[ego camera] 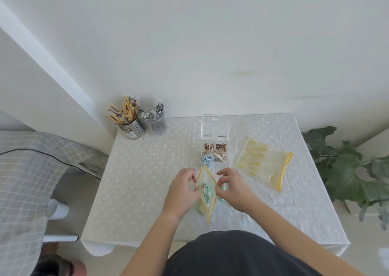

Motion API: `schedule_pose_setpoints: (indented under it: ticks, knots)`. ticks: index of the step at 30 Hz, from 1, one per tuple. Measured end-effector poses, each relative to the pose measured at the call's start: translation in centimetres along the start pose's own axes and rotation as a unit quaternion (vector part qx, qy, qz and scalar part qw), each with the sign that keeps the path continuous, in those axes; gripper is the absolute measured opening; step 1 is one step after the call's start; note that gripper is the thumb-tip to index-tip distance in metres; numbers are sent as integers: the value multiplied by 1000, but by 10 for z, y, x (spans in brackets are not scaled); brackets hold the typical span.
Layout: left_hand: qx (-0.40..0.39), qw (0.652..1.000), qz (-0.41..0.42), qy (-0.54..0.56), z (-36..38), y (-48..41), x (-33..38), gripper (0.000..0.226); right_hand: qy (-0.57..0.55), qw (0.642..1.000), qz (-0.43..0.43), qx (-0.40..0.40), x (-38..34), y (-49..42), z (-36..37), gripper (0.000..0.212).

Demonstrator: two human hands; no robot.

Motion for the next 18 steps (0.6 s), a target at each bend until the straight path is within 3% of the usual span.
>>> schedule_pose_setpoints:
  ticks: [4,8,12,18]
  knots:
    - [-1,998,41,-47,4,-1,7,28,35,999,-14,-8,-4,-1,2,18]
    - [15,993,18,-116,-11,-5,-6,45,110,993,26,45,8,-6,-20,17]
    - [-41,992,64,-103,5,2,5,66,131,988,50,57,4,-4,-21,20]
    - [-23,994,51,-91,3,1,9,52,187,978,84,-33,4,-1,1,24]
Point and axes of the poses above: each hand's wrist, its own y-axis away from the middle knuckle, its own z-axis out of the palm, x = y × z, the point moved 8 cm from there along -y, towards the middle knuckle, and after that the axes turned 10 degrees about x, right-handed, at the moved point
